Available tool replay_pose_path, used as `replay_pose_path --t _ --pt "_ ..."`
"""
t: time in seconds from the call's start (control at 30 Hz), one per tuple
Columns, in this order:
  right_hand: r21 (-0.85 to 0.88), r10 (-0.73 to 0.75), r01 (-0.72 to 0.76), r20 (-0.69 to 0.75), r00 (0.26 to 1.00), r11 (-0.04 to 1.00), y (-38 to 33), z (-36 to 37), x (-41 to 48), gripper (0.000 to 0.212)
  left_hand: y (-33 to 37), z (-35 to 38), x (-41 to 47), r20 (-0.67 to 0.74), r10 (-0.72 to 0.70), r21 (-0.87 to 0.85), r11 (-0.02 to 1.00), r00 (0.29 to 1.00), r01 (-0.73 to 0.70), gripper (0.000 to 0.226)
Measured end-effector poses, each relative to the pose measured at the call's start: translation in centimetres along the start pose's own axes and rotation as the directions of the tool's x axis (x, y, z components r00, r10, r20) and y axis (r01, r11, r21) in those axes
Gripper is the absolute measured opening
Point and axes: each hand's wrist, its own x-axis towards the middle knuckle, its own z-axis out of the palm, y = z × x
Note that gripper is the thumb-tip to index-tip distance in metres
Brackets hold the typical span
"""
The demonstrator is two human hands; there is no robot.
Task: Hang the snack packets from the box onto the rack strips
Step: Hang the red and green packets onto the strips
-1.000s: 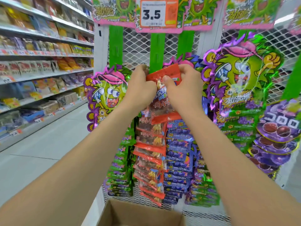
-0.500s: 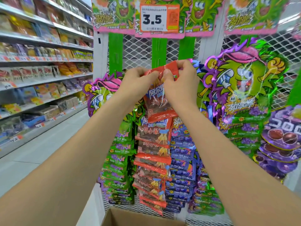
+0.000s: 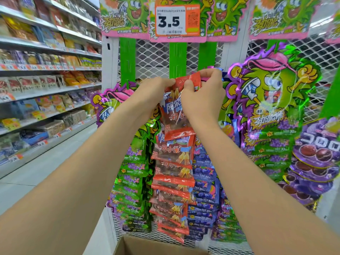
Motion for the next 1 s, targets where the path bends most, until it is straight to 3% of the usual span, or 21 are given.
replay_pose_path --t 0.37,0.63,0.87,1.0 --pt "-0.083 0.076 -0.073 0.038 0.996 0.994 0.4 -0.5 -0.7 0.023 0.1 0.2 -0.6 0.045 -0.016 0.021 1.000 0.999 0.015 0.020" --pt "-0.142 0.035 -0.029 0.040 0.999 0.989 1.2 -0.8 -2.3 0.027 -1.2 -0.9 -1.8 0.129 0.090 0.125 0.986 0.988 -0.106 0.040" --pt "-0.071 -0.046 0.048 0.035 0.998 0.996 1.5 -0.9 -2.6 0.010 -2.3 -1.5 -2.3 0.116 0.234 0.255 0.932 0.965 -0.257 0.005" --pt "-0.052 -0.053 0.056 0.049 0.997 0.997 1.6 -0.8 -2.8 0.008 -2.9 -1.6 -2.8 0.033 0.276 0.262 0.925 0.961 -0.275 0.016"
